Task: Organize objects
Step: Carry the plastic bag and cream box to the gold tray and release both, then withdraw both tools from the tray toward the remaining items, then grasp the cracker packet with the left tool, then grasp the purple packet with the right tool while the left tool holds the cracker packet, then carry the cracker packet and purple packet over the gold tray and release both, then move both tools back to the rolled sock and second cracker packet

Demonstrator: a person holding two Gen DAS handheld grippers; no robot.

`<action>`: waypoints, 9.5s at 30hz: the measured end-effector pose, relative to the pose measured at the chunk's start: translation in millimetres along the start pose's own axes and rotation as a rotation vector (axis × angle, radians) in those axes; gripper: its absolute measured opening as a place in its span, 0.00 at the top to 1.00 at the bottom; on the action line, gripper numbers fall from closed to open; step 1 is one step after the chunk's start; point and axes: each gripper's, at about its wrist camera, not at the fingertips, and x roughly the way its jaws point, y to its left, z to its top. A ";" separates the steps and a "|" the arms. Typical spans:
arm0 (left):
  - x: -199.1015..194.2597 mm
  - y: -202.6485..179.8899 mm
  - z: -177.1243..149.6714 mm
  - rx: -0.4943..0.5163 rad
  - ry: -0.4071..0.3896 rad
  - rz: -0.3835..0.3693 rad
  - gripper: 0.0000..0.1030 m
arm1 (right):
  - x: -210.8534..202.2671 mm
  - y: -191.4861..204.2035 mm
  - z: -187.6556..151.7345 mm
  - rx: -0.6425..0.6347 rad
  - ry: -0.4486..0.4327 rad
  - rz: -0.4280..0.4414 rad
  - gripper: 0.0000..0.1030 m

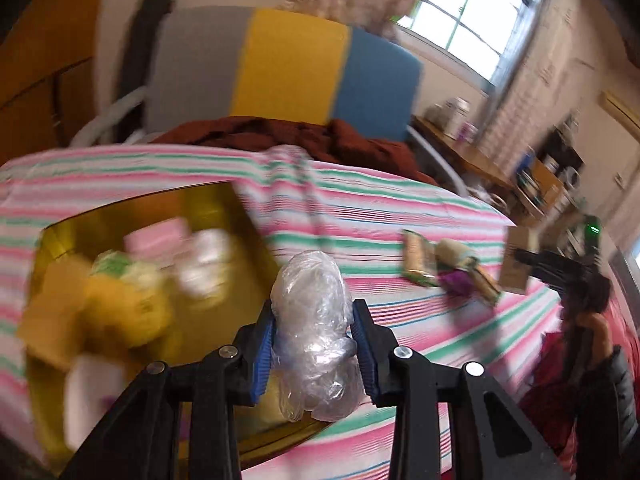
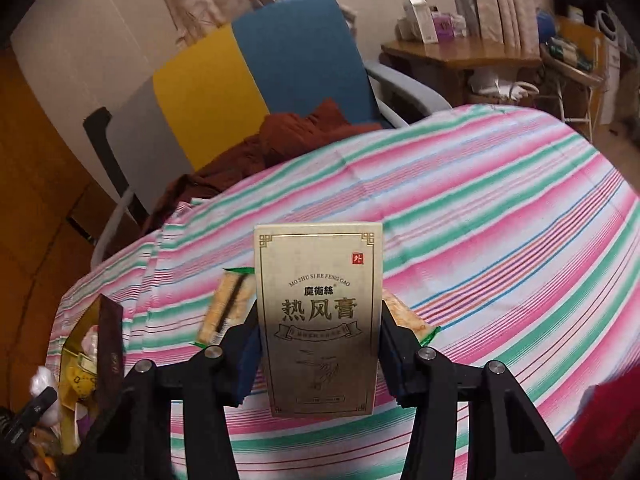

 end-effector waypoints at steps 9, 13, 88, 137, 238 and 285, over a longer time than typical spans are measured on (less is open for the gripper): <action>-45.6 107.8 -32.2 -0.228 -0.069 0.127 0.65 | -30.9 118.8 -14.7 -0.195 0.020 0.202 0.50; -46.8 120.3 -37.8 -0.253 -0.079 0.130 0.65 | -20.8 181.8 -38.7 -0.280 0.098 0.303 0.50; -56.8 30.8 -45.6 0.029 -0.105 0.283 0.43 | 11.3 266.4 -121.4 -0.474 0.045 0.109 0.10; 206.2 -196.3 40.7 0.498 0.201 -0.031 0.37 | 38.4 -55.6 -1.0 0.417 -0.004 -0.054 0.02; 15.5 -84.9 -23.8 0.255 -0.107 -0.065 0.55 | 34.7 131.1 -60.9 -0.155 0.265 0.198 0.61; -59.2 45.6 -29.6 -0.044 -0.191 0.312 0.40 | 18.6 288.5 -136.6 -0.560 0.145 0.184 0.14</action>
